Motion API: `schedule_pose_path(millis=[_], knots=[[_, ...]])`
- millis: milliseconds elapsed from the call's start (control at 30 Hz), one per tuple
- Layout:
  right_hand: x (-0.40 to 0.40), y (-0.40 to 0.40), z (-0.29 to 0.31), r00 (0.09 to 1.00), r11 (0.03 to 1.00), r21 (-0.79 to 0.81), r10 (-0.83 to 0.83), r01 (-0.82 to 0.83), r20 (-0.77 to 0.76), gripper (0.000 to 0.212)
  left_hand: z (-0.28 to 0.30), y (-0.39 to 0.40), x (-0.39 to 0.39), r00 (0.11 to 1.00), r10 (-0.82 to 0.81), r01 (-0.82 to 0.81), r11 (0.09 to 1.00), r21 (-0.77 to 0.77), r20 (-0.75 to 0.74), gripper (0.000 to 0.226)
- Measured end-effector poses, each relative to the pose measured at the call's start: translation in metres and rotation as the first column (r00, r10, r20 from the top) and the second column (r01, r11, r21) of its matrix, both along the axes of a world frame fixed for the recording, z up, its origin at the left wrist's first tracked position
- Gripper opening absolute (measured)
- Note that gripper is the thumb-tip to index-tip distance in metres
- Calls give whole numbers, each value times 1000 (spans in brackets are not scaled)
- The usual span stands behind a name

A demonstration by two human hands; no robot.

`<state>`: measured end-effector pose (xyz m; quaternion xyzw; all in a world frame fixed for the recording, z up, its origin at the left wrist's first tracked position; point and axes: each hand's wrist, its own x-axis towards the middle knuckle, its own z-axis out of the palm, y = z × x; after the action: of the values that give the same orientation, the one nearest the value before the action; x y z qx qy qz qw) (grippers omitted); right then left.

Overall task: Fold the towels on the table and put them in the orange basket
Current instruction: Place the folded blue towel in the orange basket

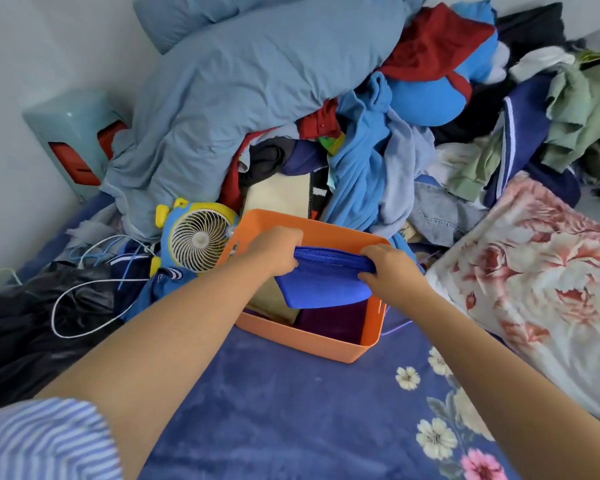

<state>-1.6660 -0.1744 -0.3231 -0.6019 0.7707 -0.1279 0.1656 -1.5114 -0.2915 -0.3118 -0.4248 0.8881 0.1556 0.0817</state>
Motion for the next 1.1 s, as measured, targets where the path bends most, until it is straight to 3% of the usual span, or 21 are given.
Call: schedule_pose_path(millis=[133, 333, 433, 500, 567, 667, 800, 867, 933, 1000, 1100], knots=[[-18, -42, -44, 998, 991, 121, -65, 63, 12, 20, -46, -42, -28, 999, -29, 26, 998, 57, 41, 19], [-40, -82, -99, 986, 965, 207, -167, 160, 16, 10, -108, -83, -66, 997, -50, 50, 999, 14, 55, 15], [-53, -98, -115, 974, 961, 163, -221, 225, -41, 13, -130, -100, -85, 997, -71, 70, 995, -64, -15, 18], [-51, -98, -129, 975, 977, 118, -157, 177, -160, 15, -145, -107, -90, 988, -143, 131, 978, -160, -63, 19], [-41, -94, -154, 937, 972, 234, 82, -1, -339, 21, -169, -106, -88, 960, -280, 272, 933, -236, -3, 22], [-22, -87, -200, 847, 843, 517, 377, -147, -375, 29, -220, -92, -76, 829, -497, 537, 835, -118, 256, 25], [-9, -84, -243, 873, 654, 740, 443, -159, -204, 34, -271, -70, -67, 674, -633, 635, 760, 138, 382, 33], [-7, -80, -252, 899, 534, 831, 424, -156, -104, 36, -284, -65, -66, 638, -659, 628, 744, 226, 399, 31], [-11, -81, -256, 920, 447, 885, 386, -127, -63, 36, -291, -67, -67, 672, -654, 580, 757, 301, 349, 30], [-19, -86, -253, 940, 431, 898, 334, -89, -67, 34, -290, -71, -70, 811, -526, 438, 836, 332, 256, 32], [-31, -103, -248, 974, 611, 792, 184, -10, -130, 29, -286, -80, -80, 980, -176, 160, 975, 153, 98, 27]])
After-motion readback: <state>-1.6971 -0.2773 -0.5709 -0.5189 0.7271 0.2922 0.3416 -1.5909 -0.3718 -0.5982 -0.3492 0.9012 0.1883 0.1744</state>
